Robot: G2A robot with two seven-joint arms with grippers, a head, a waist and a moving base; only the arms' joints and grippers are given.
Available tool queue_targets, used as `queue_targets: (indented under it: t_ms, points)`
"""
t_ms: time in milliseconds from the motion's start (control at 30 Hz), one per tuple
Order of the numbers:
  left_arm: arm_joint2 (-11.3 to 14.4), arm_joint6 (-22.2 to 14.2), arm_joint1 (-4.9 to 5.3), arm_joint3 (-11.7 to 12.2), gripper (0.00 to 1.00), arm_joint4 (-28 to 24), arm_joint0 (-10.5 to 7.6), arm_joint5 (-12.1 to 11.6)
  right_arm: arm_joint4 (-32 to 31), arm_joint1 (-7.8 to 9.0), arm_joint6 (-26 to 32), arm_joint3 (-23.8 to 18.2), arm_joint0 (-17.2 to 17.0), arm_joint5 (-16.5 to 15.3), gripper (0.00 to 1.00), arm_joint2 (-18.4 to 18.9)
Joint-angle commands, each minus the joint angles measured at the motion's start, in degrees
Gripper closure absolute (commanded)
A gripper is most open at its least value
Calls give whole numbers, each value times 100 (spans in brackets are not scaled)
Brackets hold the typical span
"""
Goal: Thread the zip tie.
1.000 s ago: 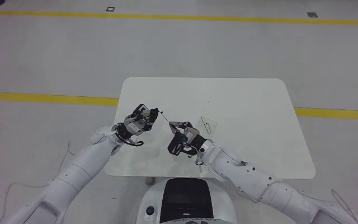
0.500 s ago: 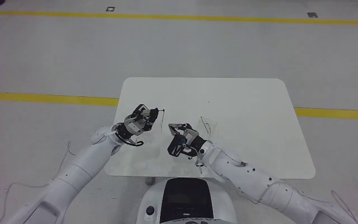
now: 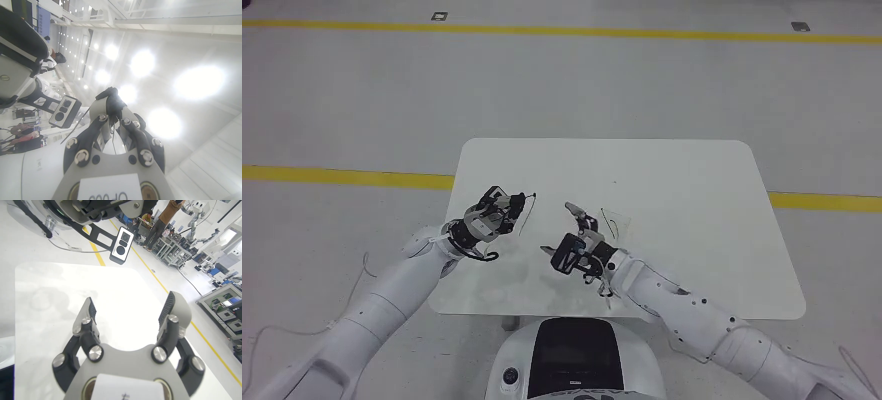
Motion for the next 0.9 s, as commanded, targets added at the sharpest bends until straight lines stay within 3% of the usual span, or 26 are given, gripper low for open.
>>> queue_targets:
  t_ms: [0, 267, 367, 567, 667, 867]
  points:
    - [0, 0, 0, 0, 100, 0, 0, 0, 0, 0, 0, 0, 0, 0, 0, 0]
    - [-7, 121, -3, -25, 100, 29, 15, 18, 0, 0, 0, 0, 0, 0, 0, 0]
    - [-98, 201, 12, -48, 100, 194, 43, 86, 314, -4, -162, 39, -96, -64, 0, 169]
    - [-426, 104, 109, 51, 100, 577, 205, 126, 996, 122, -707, 95, -427, -485, 0, 841]
    - [-571, 71, 161, 64, 100, 756, 333, 156, 1315, 200, -863, 1, -600, -868, 0, 1182]
    - [-741, 181, 206, 41, 100, 1026, 539, 179, 1517, 302, -972, -231, -862, -1324, 0, 1685]
